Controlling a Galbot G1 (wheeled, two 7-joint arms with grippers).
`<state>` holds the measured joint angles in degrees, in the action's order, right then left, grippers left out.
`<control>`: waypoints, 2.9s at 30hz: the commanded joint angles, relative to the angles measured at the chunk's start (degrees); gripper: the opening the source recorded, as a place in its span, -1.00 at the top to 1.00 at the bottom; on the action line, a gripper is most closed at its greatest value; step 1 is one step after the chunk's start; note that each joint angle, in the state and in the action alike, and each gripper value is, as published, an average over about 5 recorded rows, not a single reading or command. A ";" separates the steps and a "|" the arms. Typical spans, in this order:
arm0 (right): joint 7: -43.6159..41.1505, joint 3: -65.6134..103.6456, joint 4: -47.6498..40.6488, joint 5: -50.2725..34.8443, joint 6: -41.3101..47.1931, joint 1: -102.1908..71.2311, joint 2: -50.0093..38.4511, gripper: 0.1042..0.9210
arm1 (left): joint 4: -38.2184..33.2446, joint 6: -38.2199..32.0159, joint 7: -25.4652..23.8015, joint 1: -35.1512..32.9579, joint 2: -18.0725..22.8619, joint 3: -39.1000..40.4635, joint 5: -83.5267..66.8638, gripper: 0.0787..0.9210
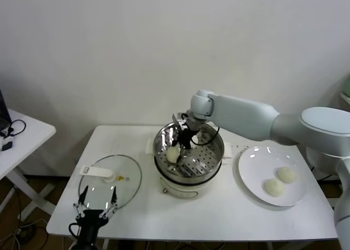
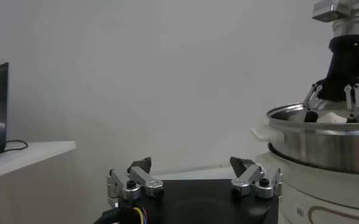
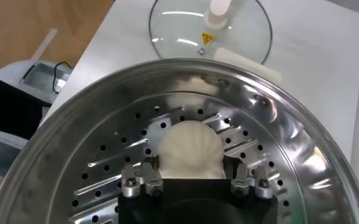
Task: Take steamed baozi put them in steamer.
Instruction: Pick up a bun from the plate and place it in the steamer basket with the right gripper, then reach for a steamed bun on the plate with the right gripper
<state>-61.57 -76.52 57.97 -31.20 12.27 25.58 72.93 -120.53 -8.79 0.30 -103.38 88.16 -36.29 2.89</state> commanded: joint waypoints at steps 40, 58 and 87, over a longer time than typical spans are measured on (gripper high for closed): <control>-10.44 14.82 18.14 26.05 -19.52 -5.52 -50.63 -0.76 | -1.52 4.66 -1.96 5.20 -1.13 -3.81 -3.51 -0.77; -8.89 37.21 6.50 39.35 -21.64 -33.40 -43.19 -0.76 | -1.94 4.88 -1.54 4.50 -0.21 -2.57 -1.50 -0.77; -7.74 37.66 2.64 42.71 -21.25 -34.64 -37.37 -0.76 | -0.48 4.35 -1.37 4.30 -0.12 -2.23 -1.02 -0.77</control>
<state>-69.46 -39.76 61.25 10.45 -8.88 -8.05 34.86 -121.01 -4.49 -1.07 -99.06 88.03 -38.63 1.77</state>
